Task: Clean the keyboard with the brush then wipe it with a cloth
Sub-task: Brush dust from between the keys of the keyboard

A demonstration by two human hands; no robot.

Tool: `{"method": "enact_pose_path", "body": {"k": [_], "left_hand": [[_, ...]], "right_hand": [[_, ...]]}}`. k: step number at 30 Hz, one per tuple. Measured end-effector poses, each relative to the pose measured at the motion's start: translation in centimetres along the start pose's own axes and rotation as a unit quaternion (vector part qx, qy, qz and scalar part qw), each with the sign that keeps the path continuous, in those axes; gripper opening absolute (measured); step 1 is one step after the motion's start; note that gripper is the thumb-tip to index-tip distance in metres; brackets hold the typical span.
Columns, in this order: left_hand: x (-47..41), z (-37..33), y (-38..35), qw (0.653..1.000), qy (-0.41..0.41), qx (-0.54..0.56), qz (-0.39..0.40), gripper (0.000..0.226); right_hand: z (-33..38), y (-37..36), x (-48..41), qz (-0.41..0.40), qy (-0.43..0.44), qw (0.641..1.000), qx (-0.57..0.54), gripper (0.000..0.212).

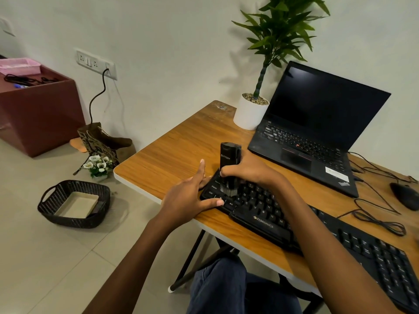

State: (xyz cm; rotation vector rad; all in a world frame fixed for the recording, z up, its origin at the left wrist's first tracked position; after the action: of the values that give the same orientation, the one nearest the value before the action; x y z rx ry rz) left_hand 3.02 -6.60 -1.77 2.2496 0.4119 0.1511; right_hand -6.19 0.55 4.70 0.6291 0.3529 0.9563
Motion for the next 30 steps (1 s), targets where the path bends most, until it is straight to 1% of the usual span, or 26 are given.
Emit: {"method": "enact_pose_path", "body": {"k": [1,4,6,9,14,16,17,21,24,26,30], "left_hand": [[0.0,0.0,0.0,1.000,0.000,0.003,-0.001,0.106],[0.0,0.1,0.0,1.000,-0.001,0.006,-0.006,0.107],[0.0,0.0,0.0,1.000,-0.006,0.002,-0.003,0.106],[-0.1,0.0,0.0,1.000,-0.012,0.000,0.003,0.105],[0.1,0.2,-0.2,1.000,-0.004,-0.024,-0.005,0.119],[0.2,0.2,-0.1,1.000,-0.002,-0.029,-0.010,0.120],[0.2,0.1,-0.1,1.000,-0.003,-0.029,-0.009,0.119],[0.1,-0.1,0.0,0.999,-0.002,-0.037,0.002,0.117],[0.0,-0.1,-0.2,0.999,0.001,-0.044,0.006,0.118],[0.0,-0.1,-0.1,0.999,0.002,-0.043,0.003,0.118],[0.1,-0.1,-0.1,1.000,0.001,-0.031,0.001,0.115]], "right_hand": [[0.0,-0.4,-0.1,-0.005,0.010,1.000,-0.004,0.019],[-0.7,-1.0,0.4,-0.006,0.027,0.999,-0.033,0.033],[-1.4,-0.1,1.2,0.010,0.010,0.999,-0.029,0.032],[-1.6,0.7,2.1,0.057,-0.014,0.998,0.003,0.032],[1.2,-1.8,1.6,0.056,0.078,0.995,-0.028,0.029],[1.4,-2.4,1.9,0.058,0.095,0.993,-0.042,0.027],[1.2,-2.2,2.4,0.059,0.089,0.993,-0.048,0.027],[-1.4,0.3,5.7,0.053,0.024,0.996,-0.061,0.039],[-3.3,2.4,6.9,0.032,-0.017,0.999,-0.041,0.030],[-3.5,2.8,5.9,0.008,-0.020,0.999,-0.034,0.030],[-2.3,0.7,2.2,-0.019,0.014,0.998,-0.051,0.032]]}}
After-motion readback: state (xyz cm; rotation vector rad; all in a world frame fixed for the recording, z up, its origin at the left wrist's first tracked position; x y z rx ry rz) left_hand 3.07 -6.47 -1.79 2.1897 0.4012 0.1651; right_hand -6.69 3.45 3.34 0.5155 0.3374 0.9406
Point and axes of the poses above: each hand's wrist, its own x-axis away from the middle knuckle, its own y-axis out of the back of the hand, z = x × y, the point moved 8 cm from there along -x, towards the middle knuckle, and after that the axes turned 8 degrees about y, right-handed, at the moved point
